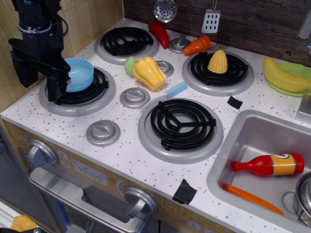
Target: Put corn into bowl
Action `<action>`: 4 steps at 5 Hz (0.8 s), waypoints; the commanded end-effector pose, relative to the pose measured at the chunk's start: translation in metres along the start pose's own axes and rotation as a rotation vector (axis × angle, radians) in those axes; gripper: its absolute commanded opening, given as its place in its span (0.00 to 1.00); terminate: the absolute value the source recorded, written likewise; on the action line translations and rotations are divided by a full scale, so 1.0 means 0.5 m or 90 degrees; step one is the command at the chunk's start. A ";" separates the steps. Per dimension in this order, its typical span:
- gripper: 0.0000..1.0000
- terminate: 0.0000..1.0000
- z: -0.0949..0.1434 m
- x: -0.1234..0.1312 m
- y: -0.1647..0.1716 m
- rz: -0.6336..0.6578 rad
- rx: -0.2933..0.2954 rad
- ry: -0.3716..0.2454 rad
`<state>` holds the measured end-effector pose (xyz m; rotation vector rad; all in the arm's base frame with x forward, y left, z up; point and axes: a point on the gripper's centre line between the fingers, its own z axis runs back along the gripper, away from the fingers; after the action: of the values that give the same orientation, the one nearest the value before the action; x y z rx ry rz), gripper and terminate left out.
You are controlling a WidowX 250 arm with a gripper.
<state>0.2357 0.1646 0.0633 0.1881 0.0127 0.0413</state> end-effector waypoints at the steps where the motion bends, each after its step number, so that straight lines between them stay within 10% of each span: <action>1: 1.00 0.00 0.000 0.000 0.000 0.000 0.000 0.000; 4: 1.00 0.00 0.070 0.131 -0.147 0.048 0.025 -0.079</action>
<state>0.3201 0.0685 0.0739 0.2085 -0.1103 0.0729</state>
